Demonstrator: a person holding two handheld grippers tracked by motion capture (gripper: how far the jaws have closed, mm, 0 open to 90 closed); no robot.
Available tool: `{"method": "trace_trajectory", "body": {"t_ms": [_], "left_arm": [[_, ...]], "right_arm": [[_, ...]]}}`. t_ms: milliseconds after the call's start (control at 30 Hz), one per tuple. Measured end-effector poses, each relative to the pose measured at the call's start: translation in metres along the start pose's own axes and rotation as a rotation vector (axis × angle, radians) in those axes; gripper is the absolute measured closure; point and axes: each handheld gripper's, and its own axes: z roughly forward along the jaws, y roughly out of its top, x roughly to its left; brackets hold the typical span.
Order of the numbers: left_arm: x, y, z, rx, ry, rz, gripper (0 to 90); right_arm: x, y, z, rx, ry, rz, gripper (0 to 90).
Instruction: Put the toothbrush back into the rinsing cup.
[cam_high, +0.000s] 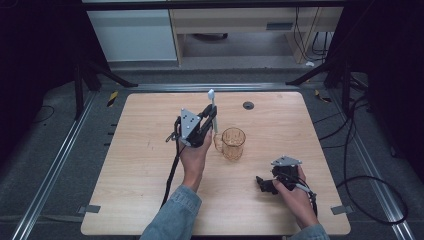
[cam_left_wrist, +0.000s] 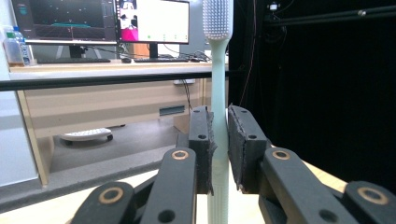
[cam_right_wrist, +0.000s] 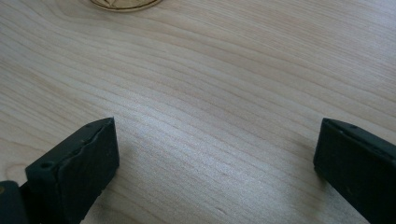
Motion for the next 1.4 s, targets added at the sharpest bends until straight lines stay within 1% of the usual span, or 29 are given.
{"method": "trace_trajectory", "body": {"t_ms": [133,167,333,400,467,567,700,800,867,900,933,967,1133,1233,1400], "left_arm": [[0.000,-0.003,0.003,-0.002,-0.003,-0.002,79.3],[0.000,-0.005,0.005,0.002,-0.004,-0.010,79.3],[-0.002,-0.010,0.006,0.007,-0.008,-0.004,79.3],[-0.004,-0.014,0.007,0.013,-0.007,-0.003,79.3],[-0.003,-0.016,0.007,0.017,-0.007,-0.004,79.3],[-0.001,-0.019,0.009,0.017,-0.007,-0.018,79.3],[-0.001,-0.021,0.011,0.018,-0.007,-0.011,79.2],[0.000,-0.023,0.013,0.020,-0.006,-0.015,79.3],[0.000,-0.025,0.013,0.022,-0.007,-0.022,79.3],[-0.001,-0.026,0.013,0.022,-0.011,-0.020,79.3],[-0.002,-0.027,0.012,0.023,-0.012,-0.018,79.3],[-0.002,-0.027,0.012,0.023,-0.012,-0.018,79.3],[-0.004,-0.031,0.011,0.031,-0.012,-0.005,79.3],[-0.003,-0.034,0.011,0.033,-0.011,-0.017,79.3],[-0.005,-0.037,0.012,0.033,-0.015,-0.018,79.3]], "right_arm": [[0.000,0.000,0.000,0.001,0.000,0.002,0.5],[0.000,0.000,0.000,0.000,0.001,-0.001,0.5],[0.000,0.000,0.000,0.000,0.000,-0.001,0.5],[0.000,0.000,0.000,0.001,0.000,0.003,0.5],[0.000,0.000,0.000,0.000,0.000,0.001,0.5],[0.000,0.000,0.000,0.002,-0.001,0.003,0.5],[0.000,0.000,0.000,0.002,-0.001,0.003,0.5],[0.000,0.000,0.000,0.002,-0.001,0.002,0.5],[0.000,0.000,0.000,0.002,0.000,0.001,0.5],[0.000,0.000,0.000,0.003,0.002,0.006,0.5],[0.000,0.000,0.000,0.000,-0.005,-0.007,0.5],[0.000,0.000,0.000,0.002,-0.001,0.002,0.5],[0.000,0.000,0.000,0.002,-0.001,0.001,0.5],[0.000,0.000,0.000,0.002,0.000,0.000,0.5],[0.000,0.000,0.000,0.002,0.000,0.001,0.5]]}}
